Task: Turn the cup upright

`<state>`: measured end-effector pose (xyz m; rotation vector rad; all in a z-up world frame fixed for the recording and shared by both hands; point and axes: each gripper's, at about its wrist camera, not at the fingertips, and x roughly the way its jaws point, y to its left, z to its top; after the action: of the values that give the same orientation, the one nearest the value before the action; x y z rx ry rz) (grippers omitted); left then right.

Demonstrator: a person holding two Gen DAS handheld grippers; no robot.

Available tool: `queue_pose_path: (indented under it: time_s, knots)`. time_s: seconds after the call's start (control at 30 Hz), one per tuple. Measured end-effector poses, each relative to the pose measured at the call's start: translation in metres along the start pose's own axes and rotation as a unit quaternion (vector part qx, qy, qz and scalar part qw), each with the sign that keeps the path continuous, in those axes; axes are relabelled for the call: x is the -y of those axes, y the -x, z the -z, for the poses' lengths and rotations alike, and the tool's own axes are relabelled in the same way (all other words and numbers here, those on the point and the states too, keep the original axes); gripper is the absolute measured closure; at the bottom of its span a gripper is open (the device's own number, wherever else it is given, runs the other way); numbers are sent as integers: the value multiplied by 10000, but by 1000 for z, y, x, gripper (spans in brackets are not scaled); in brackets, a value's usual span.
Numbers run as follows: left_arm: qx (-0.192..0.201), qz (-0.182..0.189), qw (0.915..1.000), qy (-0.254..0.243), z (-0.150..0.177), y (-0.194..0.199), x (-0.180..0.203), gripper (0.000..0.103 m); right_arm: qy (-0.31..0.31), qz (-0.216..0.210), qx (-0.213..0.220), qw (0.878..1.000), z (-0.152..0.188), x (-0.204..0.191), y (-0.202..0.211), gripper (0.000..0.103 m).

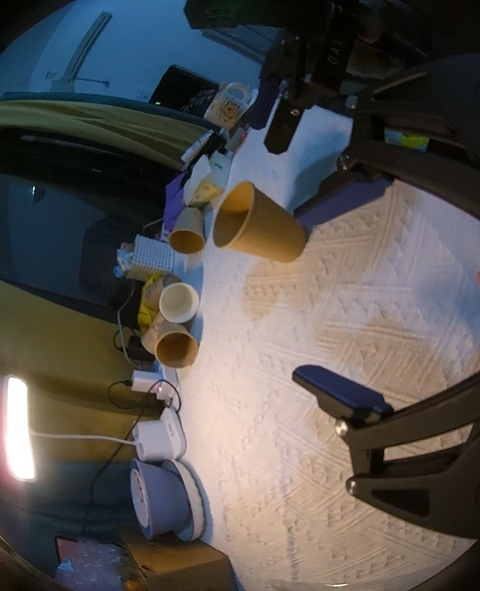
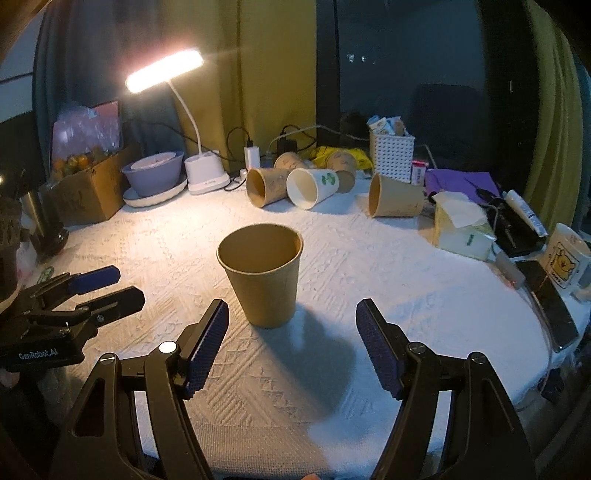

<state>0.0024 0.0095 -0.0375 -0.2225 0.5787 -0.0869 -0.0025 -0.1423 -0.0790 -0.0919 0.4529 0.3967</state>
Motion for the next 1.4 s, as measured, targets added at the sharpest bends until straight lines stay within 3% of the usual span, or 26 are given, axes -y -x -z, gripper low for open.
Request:
queue_pose_path:
  time_s: [0.13, 0.37, 0.47, 1.1, 1.4]
  knots:
    - [70, 70, 9999, -119, -5, 7, 9, 23, -29, 57, 146, 9999, -3, 3, 14, 29]
    - [601, 164, 9973, -375, -18, 35, 27, 23, -27, 126, 410, 9991, -11, 6, 36, 29]
    - [761, 152, 9959, -458, -22, 43, 32, 7, 8, 152, 520, 9985, -14, 6, 47, 29]
    - [1699, -31, 9826, -754, -40, 87, 52, 7, 153, 276, 1003, 9945, -31, 3, 89, 29]
    - [1629, -67, 9841, -701, -40, 85, 50, 7, 51, 378, 1086, 9934, -32, 7, 92, 29]
